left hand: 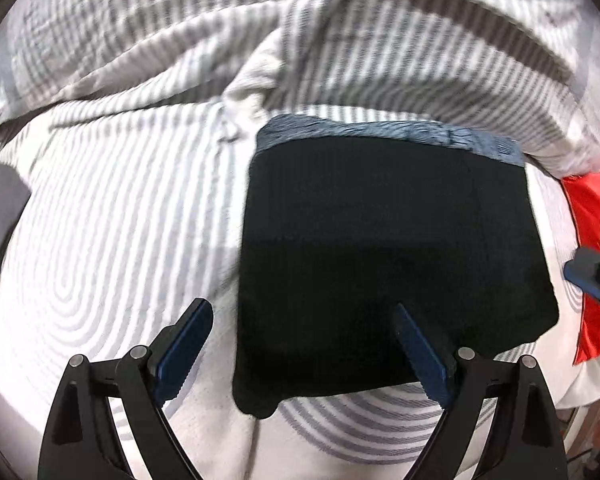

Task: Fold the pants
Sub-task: 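Smooth and square the stack edges with both grippers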

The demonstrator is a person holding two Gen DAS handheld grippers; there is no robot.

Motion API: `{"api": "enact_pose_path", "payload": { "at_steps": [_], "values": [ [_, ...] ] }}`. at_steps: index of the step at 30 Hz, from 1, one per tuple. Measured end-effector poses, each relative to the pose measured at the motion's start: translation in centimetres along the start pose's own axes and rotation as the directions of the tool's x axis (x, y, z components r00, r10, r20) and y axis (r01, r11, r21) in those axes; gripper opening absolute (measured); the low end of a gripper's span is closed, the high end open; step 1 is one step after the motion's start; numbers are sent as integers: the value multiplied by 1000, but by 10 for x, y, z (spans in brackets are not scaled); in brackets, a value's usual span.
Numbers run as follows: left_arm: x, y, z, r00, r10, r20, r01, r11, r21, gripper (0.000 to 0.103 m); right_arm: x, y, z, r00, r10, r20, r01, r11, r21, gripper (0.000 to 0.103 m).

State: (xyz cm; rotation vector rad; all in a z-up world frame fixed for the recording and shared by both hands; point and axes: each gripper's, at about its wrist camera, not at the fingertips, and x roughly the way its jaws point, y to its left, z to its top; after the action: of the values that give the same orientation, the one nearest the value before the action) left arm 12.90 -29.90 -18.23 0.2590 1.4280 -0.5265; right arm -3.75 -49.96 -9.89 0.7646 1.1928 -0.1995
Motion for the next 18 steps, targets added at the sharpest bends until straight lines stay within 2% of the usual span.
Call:
{"api": "enact_pose_path", "payload": {
  "at_steps": [2,5,14,18],
  "values": [
    [1,0,-1,1000,8,-8,-8,1000,-15,92,18,-4,1,999,-13,-51,13,1000,6,60],
    [5,-7,0,1000,17,-17,-18,1000,-20,92,36,-16,-2,996,-4,-89,6,1000,19,59],
    [16,-20,9,999,37,-35,-38,999,-23,92,40,-27,1,991,76,-114,-77,997,-3,63],
    [24,-25,17,998,45,-43,-45,999,-15,92,38,-28,2,989,89,-116,-90,996,-10,71]
  ]
}}
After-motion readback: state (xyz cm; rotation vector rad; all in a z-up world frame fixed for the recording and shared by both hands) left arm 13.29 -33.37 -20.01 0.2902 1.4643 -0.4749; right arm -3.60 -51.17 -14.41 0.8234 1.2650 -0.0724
